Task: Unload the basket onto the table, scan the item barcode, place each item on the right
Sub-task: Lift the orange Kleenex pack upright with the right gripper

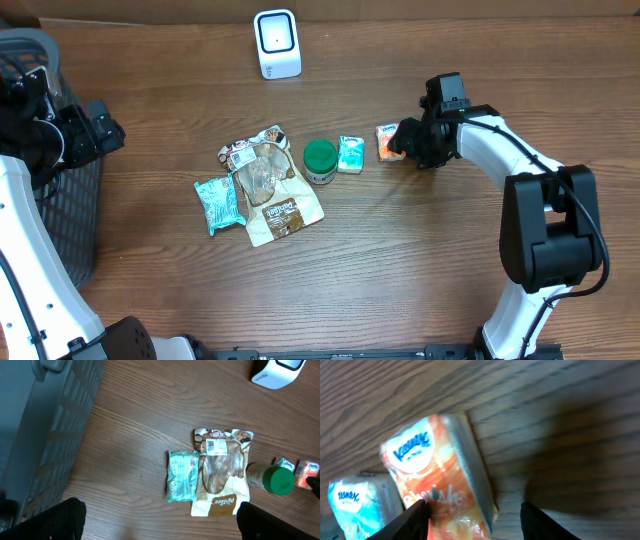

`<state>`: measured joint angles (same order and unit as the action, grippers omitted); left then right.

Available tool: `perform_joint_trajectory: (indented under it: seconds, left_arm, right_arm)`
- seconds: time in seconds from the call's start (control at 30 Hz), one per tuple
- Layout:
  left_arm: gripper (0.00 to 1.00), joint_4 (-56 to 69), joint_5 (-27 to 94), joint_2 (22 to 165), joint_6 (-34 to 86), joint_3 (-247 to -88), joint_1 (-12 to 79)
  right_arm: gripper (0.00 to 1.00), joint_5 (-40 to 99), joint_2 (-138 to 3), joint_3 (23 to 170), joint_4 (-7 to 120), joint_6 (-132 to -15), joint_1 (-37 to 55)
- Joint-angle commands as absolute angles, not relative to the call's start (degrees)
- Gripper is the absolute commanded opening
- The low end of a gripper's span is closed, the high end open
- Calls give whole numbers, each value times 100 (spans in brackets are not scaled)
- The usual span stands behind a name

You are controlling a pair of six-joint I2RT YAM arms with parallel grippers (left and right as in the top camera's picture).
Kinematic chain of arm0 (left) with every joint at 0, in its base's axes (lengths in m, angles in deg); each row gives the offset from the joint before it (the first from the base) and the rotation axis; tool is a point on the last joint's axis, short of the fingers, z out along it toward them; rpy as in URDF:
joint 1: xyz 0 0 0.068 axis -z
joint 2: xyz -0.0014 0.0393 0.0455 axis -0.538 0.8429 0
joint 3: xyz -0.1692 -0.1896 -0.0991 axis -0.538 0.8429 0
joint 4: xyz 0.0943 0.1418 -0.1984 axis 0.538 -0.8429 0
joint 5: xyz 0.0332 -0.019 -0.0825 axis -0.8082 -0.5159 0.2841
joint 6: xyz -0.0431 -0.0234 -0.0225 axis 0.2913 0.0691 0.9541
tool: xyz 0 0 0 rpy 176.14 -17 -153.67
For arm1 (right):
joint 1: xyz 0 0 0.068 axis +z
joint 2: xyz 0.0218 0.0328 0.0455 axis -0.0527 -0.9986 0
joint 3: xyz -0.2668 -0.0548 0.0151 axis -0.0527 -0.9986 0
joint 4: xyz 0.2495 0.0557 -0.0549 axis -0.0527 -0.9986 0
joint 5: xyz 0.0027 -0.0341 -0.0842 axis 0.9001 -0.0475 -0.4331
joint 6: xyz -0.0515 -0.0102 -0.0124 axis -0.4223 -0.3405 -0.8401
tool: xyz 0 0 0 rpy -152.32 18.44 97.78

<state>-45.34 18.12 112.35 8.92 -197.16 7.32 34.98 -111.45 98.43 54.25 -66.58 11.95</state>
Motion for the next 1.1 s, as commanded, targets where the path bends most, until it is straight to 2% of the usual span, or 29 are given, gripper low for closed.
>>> perform_joint_trajectory:
  seconds: [0.0, 0.13, 0.33, 0.53, 0.6, 0.83, 1.07]
  left_arm:
    - [100, -4550, 1900, 11284, 809, -19840, 736]
    - [100, -4550, 1900, 11284, 807, -19840, 736]
    - [100, -4550, 1900, 11284, 809, -19840, 736]
    - [99, -4550, 1900, 11284, 807, -19840, 736]
    - [99, -4550, 1900, 11284, 807, -19840, 736]
    - [99, -4550, 1900, 11284, 807, -19840, 736]
    - [100, -4550, 1900, 11284, 807, -19840, 736]
  right_arm:
    - [58, 3721, -11193, 9799, 5460, -7102, 1188]
    - [60, 3721, -11204, 9797, 5478, -7124, 1188]
    - [52, 3721, -11366, 9797, 5484, -7163, 1188]
    - [19, 3769, -11547, 9797, 5521, -7161, 1188]
    - [4, 3799, -11545, 9799, 5526, -7161, 1188]
    - [4, 4497, -11337, 9810, 5412, -7168, 1188]
    - [4, 5731, -10279, 9810, 5261, -7248, 1173]
